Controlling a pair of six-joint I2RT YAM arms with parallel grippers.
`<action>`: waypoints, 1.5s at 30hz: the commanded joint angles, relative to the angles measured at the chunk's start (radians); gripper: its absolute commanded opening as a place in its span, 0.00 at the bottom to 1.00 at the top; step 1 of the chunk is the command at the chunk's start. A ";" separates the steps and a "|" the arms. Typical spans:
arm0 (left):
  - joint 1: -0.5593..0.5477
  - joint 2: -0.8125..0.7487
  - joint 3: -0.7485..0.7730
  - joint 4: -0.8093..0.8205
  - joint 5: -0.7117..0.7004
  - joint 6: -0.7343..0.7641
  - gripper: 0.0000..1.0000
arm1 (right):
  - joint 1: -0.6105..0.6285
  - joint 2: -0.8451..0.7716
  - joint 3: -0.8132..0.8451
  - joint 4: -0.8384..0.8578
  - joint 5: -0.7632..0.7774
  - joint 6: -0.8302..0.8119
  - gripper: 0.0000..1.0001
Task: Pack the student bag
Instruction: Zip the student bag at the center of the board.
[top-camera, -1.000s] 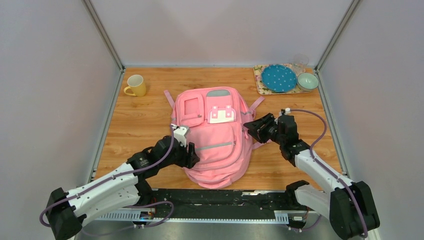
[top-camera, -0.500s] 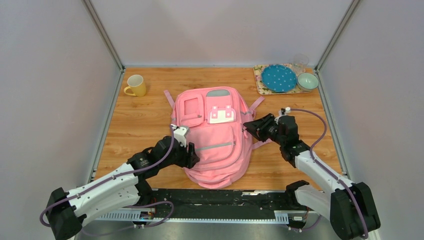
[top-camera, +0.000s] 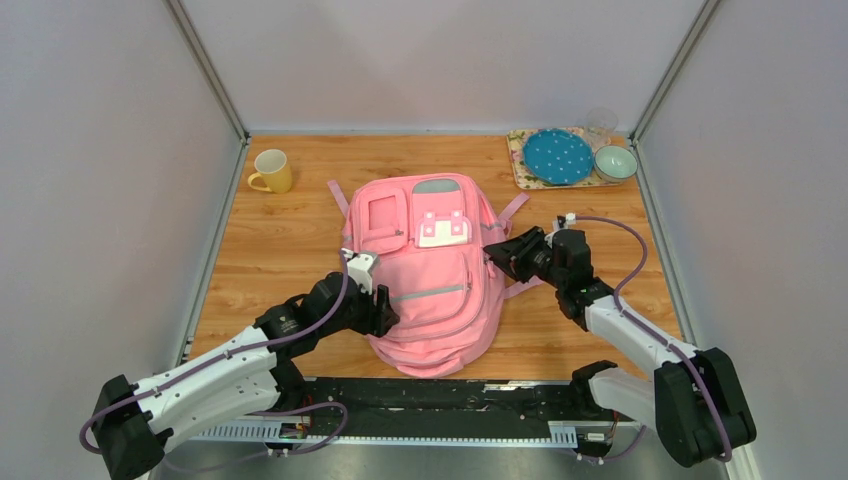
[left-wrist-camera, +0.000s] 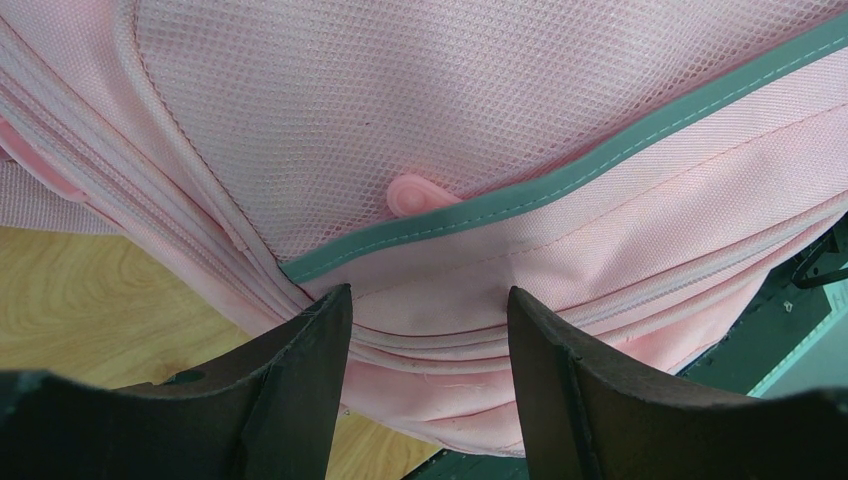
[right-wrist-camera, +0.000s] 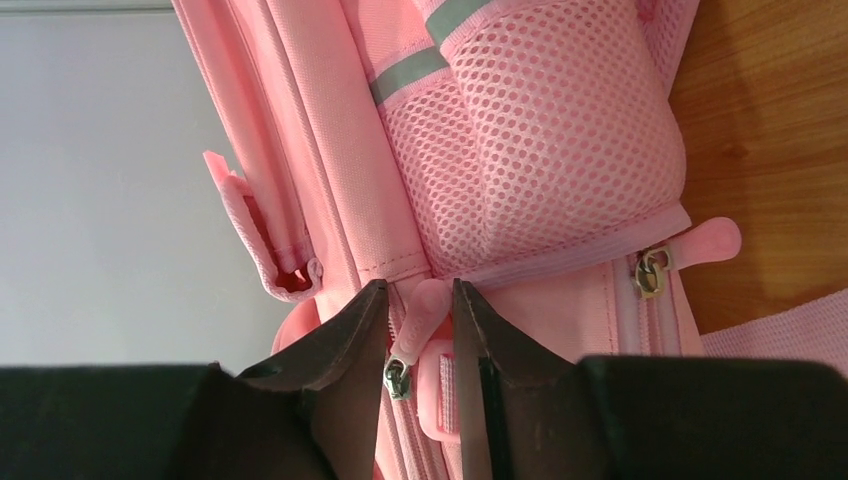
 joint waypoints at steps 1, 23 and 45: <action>0.006 0.014 -0.039 -0.083 -0.025 -0.003 0.66 | 0.013 0.004 0.001 0.091 -0.029 -0.010 0.31; 0.008 0.022 -0.045 -0.084 -0.018 0.000 0.64 | 0.037 -0.022 0.027 0.020 0.035 -0.087 0.00; 0.002 -0.083 0.113 -0.116 0.048 0.088 0.81 | 0.042 -0.064 0.036 0.098 0.193 -0.126 0.00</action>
